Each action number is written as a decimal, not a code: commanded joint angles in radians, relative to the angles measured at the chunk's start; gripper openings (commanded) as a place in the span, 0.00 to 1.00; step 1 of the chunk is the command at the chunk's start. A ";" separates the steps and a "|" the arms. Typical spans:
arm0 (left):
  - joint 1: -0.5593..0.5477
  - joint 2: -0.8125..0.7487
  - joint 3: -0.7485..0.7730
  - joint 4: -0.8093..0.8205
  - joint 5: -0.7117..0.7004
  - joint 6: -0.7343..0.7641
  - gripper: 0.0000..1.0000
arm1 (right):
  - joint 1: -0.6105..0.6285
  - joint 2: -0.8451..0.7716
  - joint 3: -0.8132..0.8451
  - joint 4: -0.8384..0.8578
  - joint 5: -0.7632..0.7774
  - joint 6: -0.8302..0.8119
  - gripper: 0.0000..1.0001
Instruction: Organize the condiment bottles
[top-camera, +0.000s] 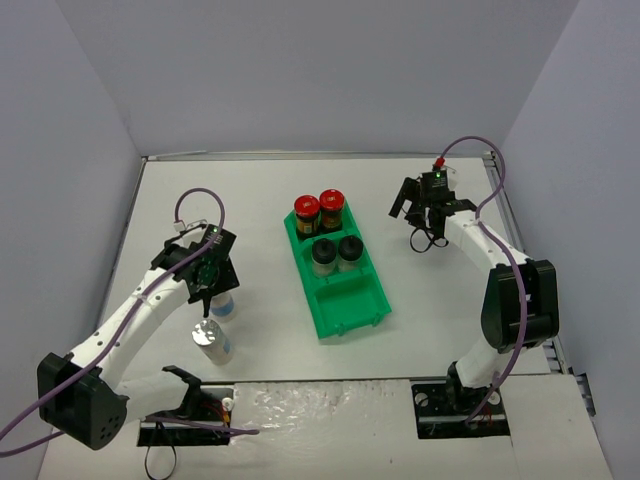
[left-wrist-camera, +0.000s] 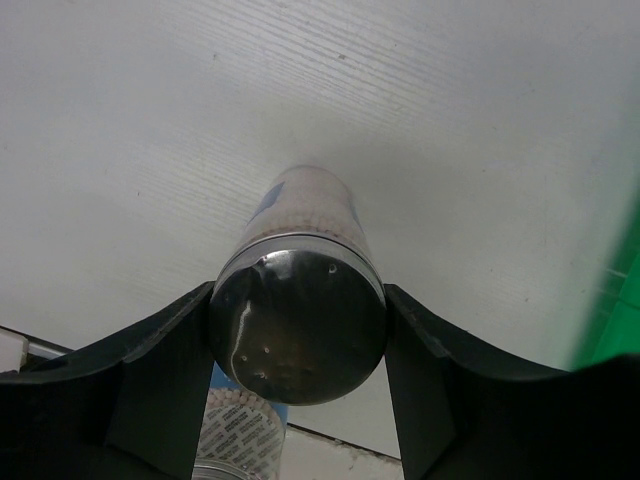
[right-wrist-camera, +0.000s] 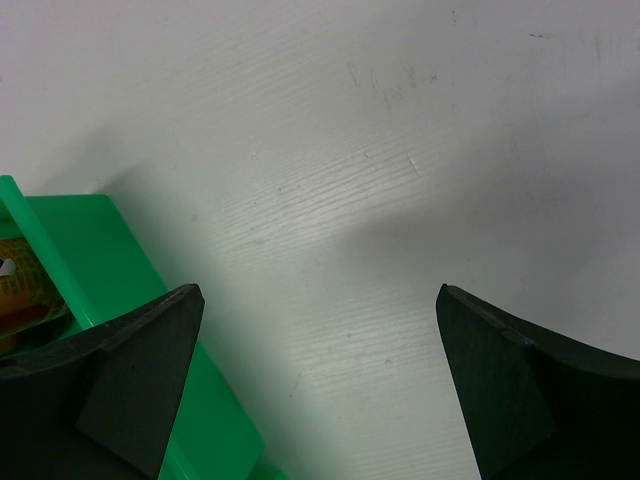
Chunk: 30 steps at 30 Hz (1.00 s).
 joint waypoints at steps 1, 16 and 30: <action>0.005 0.002 0.006 0.047 0.039 0.006 0.00 | 0.004 0.007 0.006 0.042 0.018 0.004 1.00; -0.035 0.139 0.371 0.128 0.024 0.298 0.00 | 0.003 -0.006 0.015 0.041 0.020 0.006 1.00; -0.333 0.300 0.684 0.058 0.014 0.441 0.00 | 0.004 -0.021 0.014 0.038 0.029 0.006 1.00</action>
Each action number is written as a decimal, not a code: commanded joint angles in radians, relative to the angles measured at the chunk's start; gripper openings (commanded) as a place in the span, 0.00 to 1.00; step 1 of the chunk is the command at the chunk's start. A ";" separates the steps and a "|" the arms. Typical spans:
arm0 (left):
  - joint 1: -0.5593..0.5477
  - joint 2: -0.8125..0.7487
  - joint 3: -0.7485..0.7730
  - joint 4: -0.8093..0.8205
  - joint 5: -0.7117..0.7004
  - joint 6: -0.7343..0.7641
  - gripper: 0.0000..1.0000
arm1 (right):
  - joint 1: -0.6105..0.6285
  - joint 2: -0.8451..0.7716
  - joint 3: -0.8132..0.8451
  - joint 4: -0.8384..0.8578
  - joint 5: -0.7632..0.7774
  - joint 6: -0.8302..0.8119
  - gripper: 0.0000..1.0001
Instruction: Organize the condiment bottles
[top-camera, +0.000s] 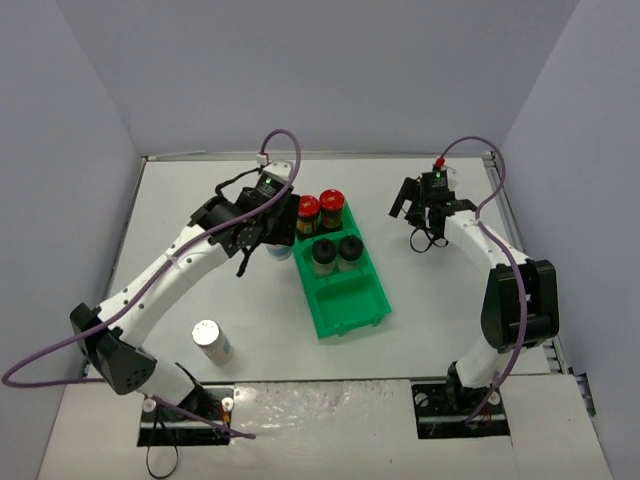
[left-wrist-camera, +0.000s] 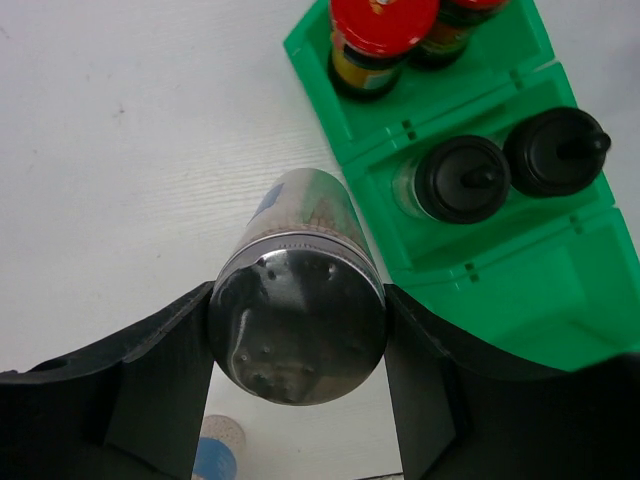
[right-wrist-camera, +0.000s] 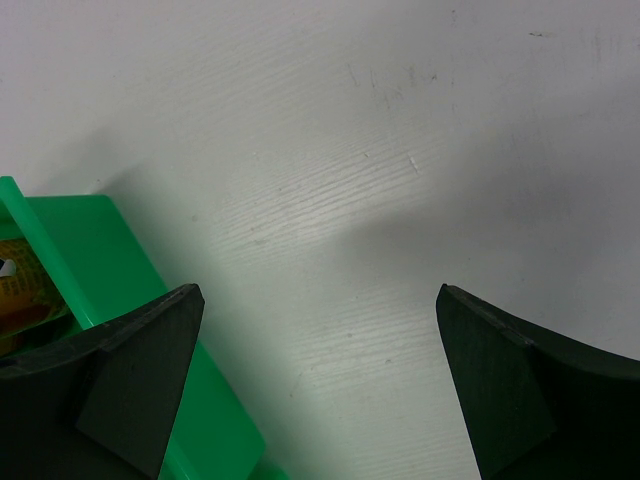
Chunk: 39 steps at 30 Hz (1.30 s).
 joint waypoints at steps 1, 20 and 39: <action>-0.101 0.008 0.099 0.009 0.003 0.090 0.00 | 0.003 -0.022 0.014 0.037 0.030 0.001 1.00; -0.334 0.254 0.285 0.074 0.099 0.213 0.00 | -0.012 -0.038 0.019 0.023 0.039 -0.004 1.00; -0.423 0.405 0.379 0.069 0.155 0.226 0.00 | -0.032 -0.054 -0.003 0.018 0.039 -0.010 1.00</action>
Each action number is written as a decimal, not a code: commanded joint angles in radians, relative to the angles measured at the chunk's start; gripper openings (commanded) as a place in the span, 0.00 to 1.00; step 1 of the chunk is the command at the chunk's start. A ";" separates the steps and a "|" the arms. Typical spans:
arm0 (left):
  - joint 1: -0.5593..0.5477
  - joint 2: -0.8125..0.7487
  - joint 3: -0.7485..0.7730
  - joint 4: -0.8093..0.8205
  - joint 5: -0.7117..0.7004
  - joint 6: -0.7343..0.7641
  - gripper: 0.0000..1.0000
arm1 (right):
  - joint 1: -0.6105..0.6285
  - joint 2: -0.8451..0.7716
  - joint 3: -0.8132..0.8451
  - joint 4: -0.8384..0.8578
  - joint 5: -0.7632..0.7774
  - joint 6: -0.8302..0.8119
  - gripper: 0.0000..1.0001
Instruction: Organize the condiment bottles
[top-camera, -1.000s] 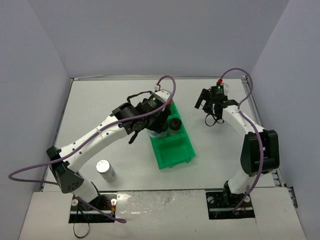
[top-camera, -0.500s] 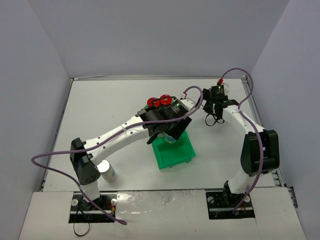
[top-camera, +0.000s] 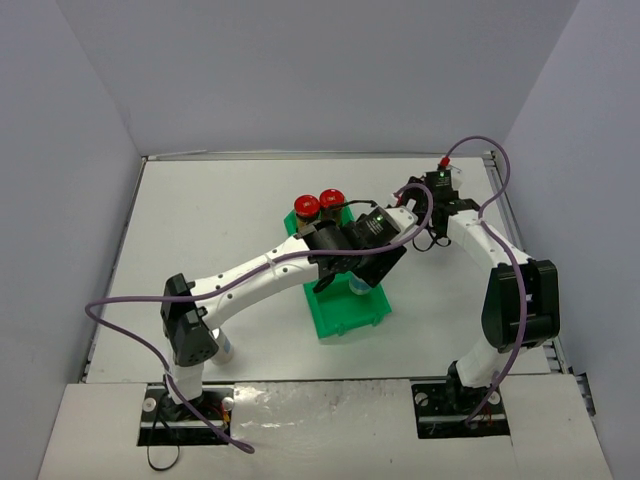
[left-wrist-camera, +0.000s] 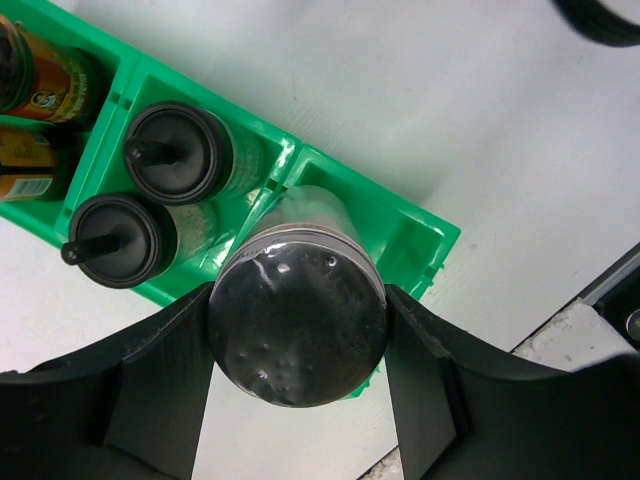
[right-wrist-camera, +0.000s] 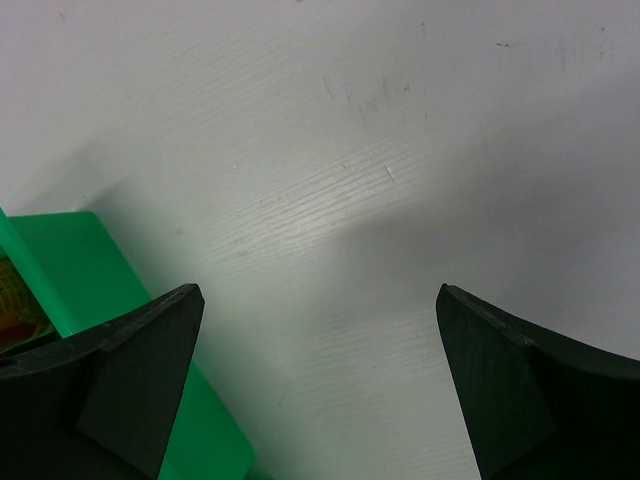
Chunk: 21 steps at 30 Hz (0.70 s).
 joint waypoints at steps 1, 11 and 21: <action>-0.024 -0.001 0.050 0.023 0.020 0.008 0.00 | -0.010 -0.054 -0.003 0.019 0.022 -0.009 1.00; -0.028 0.048 0.019 0.057 0.033 0.009 0.00 | -0.022 -0.062 -0.012 0.019 0.020 -0.015 1.00; -0.028 0.059 -0.029 0.093 0.044 0.003 0.00 | -0.027 -0.056 -0.013 0.020 0.017 -0.018 1.00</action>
